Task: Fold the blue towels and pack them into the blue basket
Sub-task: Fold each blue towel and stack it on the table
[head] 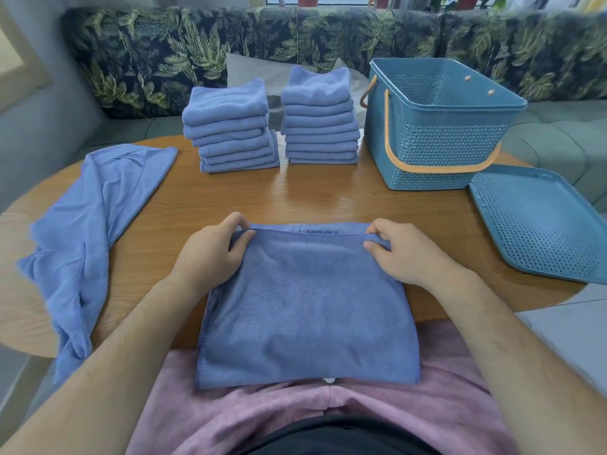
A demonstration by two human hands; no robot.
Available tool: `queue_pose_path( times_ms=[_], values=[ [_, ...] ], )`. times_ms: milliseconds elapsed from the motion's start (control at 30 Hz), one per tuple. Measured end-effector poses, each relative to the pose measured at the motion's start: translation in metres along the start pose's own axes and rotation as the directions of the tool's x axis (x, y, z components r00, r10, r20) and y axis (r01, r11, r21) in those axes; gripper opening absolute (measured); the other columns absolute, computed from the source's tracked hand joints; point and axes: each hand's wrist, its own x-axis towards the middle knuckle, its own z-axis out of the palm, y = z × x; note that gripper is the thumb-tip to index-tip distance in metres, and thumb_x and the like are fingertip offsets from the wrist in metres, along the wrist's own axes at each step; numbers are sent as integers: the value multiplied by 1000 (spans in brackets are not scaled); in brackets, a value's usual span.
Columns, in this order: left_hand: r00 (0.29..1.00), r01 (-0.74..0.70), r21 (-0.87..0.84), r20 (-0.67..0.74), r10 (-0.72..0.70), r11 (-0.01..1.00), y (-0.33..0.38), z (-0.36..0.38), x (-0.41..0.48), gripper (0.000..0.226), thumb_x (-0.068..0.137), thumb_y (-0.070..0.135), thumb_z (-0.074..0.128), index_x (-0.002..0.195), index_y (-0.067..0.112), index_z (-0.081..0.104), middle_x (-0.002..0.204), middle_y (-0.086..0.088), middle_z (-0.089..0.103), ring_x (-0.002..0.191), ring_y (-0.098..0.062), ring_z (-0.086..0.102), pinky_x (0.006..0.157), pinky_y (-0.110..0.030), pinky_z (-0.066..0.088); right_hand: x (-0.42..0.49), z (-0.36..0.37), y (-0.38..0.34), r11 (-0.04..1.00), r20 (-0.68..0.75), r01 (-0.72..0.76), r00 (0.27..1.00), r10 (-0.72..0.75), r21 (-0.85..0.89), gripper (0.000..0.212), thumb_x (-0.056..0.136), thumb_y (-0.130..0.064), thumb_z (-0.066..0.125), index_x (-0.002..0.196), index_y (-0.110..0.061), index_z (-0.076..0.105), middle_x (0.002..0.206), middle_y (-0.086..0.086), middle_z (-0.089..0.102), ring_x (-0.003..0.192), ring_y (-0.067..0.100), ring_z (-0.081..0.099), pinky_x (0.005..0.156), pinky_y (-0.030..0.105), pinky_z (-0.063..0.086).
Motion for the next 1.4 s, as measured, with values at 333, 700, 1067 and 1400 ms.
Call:
queue_pose_path(
  times_ms=[333,700,1067,1400],
  values=[
    [998,68,-102,2,-68,992,-3,0,2,11,99,30,59,93,21,60,86,5,65,84,-19,58,73,-37,45,4,9,-2,994,-137,102,986,-97,30,5,99,-20,59,95,-17,59,87,-6,60,82,12,55,67,16,36],
    [993,109,-13,53,-108,994,-10,4,6,8,96,28,61,92,23,63,88,5,59,87,-17,55,74,-31,41,8,15,-2,994,-124,-49,992,37,-101,9,97,-32,61,100,-24,61,83,-9,60,81,17,57,65,31,37],
    [991,110,-18,74,-108,994,-15,-2,4,16,90,28,71,102,25,60,88,10,57,83,-10,53,75,-26,40,4,16,-6,995,-111,-11,994,-1,-103,6,97,-25,62,94,-24,57,99,-8,59,91,16,56,78,32,45],
    [988,147,75,36,-150,986,-13,-1,5,5,97,24,60,99,25,64,91,6,57,85,-17,57,71,-32,42,5,15,-7,995,-123,-49,992,38,-88,7,97,-23,61,102,-20,65,101,-6,61,94,16,57,82,31,45]
  ],
)
